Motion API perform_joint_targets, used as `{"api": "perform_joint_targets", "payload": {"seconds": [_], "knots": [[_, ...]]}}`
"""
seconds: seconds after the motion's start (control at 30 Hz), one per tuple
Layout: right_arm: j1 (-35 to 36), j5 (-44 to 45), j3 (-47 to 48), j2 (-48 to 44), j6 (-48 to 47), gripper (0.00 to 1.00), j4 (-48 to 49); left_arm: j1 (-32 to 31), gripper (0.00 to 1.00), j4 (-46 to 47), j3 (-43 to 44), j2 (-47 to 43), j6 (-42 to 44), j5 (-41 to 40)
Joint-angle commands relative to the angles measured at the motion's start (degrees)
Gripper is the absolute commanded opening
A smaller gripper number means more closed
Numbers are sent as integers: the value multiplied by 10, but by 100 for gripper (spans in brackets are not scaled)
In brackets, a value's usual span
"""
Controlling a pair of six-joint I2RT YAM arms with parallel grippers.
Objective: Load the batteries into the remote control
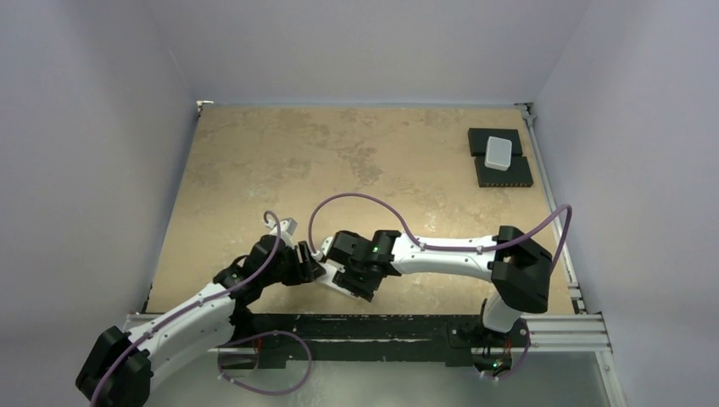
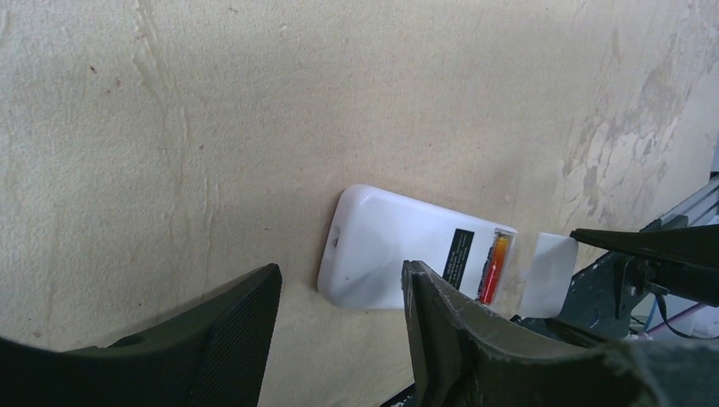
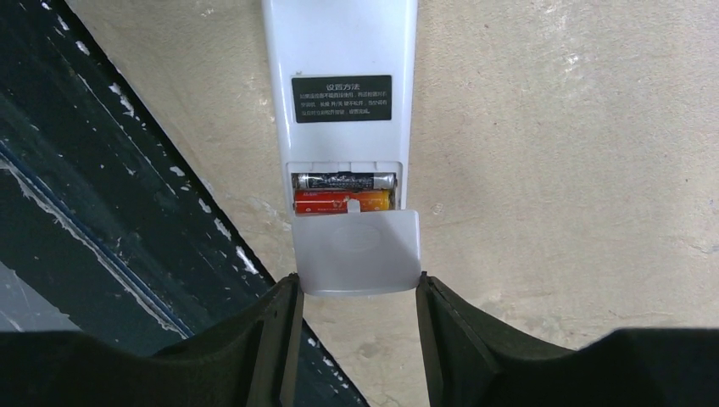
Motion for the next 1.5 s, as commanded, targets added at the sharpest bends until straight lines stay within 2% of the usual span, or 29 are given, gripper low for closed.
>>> {"api": "perform_joint_targets", "payload": {"seconds": [0.0,1.47], "knots": [[-1,-14,27,10,-4,24,-10,0,55,-29,12,-7,4,-22],[-3,-9,50,62,21,24,-15,-1,64,-42,9,-22,-8,-31]]}}
